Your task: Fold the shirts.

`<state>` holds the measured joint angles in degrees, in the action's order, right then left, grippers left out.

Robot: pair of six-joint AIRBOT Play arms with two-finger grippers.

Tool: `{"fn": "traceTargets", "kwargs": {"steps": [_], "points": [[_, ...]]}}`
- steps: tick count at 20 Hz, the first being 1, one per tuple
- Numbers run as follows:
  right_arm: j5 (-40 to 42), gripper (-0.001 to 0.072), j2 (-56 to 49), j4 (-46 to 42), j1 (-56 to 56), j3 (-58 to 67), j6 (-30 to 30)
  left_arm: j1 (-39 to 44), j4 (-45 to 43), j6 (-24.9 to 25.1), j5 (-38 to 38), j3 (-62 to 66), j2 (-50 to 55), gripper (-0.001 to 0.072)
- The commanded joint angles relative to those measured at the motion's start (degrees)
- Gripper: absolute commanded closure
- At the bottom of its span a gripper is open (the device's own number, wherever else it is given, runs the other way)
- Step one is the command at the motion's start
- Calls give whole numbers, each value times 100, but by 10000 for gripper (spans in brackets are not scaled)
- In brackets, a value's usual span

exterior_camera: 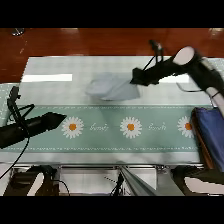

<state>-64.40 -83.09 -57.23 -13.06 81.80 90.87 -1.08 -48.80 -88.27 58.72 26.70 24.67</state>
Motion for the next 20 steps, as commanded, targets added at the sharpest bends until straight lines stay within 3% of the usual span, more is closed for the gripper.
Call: {"fn": "traceTargets", "kwargs": {"steps": [1, 6, 11, 13, 16, 20], "points": [[-942, 692, 437, -680, 730, 1165, 245, 103, 0, 15, 20, 0, -2, 686], [-2111, 692, 833, -675, 2483, 2076, 321, 367, 0, 15, 17, 0, 0, 686], [-3567, 692, 1097, -686, 4275, 2129, 455, 409, 0, 13, 15, 0, 0, 686], [-4089, 692, 1279, -1091, 4931, 2129, 575, 409, 0, 13, -7, 0, 0, 686], [-4205, 692, 1853, -1757, 5814, 1784, 442, 409, 0, 13, -76, 0, 0, 686], [-4197, 691, 2892, -2791, 7055, 363, 247, 409, -2, 15, -155, 0, 0, 686]]}}
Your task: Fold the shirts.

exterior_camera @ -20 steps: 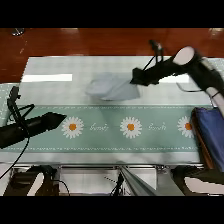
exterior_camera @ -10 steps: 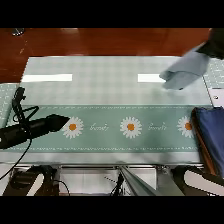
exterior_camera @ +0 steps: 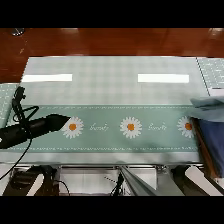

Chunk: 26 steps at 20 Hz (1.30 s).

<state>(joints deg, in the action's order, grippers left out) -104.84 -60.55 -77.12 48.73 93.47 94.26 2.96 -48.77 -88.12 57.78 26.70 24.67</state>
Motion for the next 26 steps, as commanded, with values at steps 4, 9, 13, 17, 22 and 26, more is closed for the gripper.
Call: {"fn": "traceTargets", "kwargs": {"steps": [4, 9, 13, 17, 22, 26], "points": [[-125, 685, 1460, -1106, 1759, -2116, 205, 4, -4, 0, -192, 0, 0, 687], [372, 87, 1687, -1777, 1794, -2579, 557, 4, -4, 39, -380, 0, 2, 686], [1633, 453, 1565, -192, 1794, -2529, 249, -459, -1274, 146, -656, 319, 249, 686], [3272, 692, 1128, 3333, 1023, -2496, -841, -1119, -931, 483, -431, 1875, 1342, 687], [4347, 692, 293, 1707, -3519, -2559, -1491, 487, -914, 1259, -168, 4684, 3427, 688], [4245, 694, -896, -990, -6290, -2800, -358, 1722, -2855, -2, 286, 4461, 4312, 687]]}}
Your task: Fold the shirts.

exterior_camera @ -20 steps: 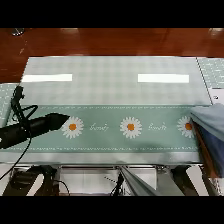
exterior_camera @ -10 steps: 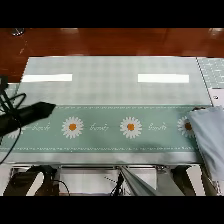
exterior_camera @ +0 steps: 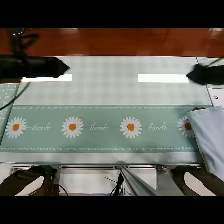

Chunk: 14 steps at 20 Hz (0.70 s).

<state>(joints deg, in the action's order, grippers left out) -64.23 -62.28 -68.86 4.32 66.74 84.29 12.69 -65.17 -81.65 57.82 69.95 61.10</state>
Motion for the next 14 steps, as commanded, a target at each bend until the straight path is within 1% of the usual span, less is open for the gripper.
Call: {"fn": "traceTargets", "kwargs": {"steps": [1, 2, 3, 4, 14], "points": [[59, 693, -986, -2063, -2015, -140, 859, 793, -1495, -922, 275, -192, 769, 686], [-46, 694, -1204, -2114, -2050, -140, 1056, 763, -1563, -1152, 282, -466, 826, 686], [-98, 693, -1364, -2111, -2048, -140, 1263, 713, -1563, -1270, 278, -678, 844, 686], [-85, 693, -1445, -2127, -2050, -140, 1366, 667, -1563, -1276, 280, -796, 846, 686], [-28, 693, -1440, -2129, -2050, -140, 1425, 651, -1563, -1272, 317, -809, 866, 686]]}}
